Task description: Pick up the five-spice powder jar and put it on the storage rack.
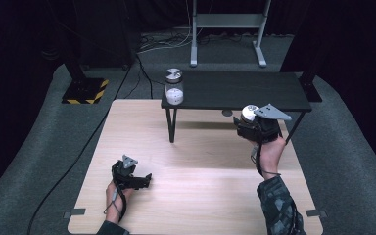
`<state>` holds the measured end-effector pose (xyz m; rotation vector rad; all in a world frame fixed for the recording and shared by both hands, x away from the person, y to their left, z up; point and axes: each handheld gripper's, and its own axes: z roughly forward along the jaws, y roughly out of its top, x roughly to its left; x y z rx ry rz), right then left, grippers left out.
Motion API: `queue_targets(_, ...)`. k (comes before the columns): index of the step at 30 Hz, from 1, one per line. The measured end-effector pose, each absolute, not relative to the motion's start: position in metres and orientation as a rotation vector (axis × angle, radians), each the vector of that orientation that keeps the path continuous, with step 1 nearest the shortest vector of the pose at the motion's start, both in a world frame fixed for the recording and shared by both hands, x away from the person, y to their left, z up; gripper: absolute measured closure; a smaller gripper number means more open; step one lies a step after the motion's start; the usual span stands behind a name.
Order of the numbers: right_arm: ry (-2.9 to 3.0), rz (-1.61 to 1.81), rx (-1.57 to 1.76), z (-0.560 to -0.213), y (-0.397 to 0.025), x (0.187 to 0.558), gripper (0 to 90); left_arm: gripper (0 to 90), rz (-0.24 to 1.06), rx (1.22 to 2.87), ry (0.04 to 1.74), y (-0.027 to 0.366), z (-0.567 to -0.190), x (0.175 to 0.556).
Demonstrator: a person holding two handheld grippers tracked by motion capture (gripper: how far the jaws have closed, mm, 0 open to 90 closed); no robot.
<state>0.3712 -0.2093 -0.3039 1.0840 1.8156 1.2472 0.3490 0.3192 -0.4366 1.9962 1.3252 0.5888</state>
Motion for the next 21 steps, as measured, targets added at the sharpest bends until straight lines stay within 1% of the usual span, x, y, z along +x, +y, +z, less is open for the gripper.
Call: queue_targets(21,1.811,1.277,1.027,-0.269,-0.208,0.383,29.7,0.4,0.589,1.997,1.324,0.319,-0.436,0.349)
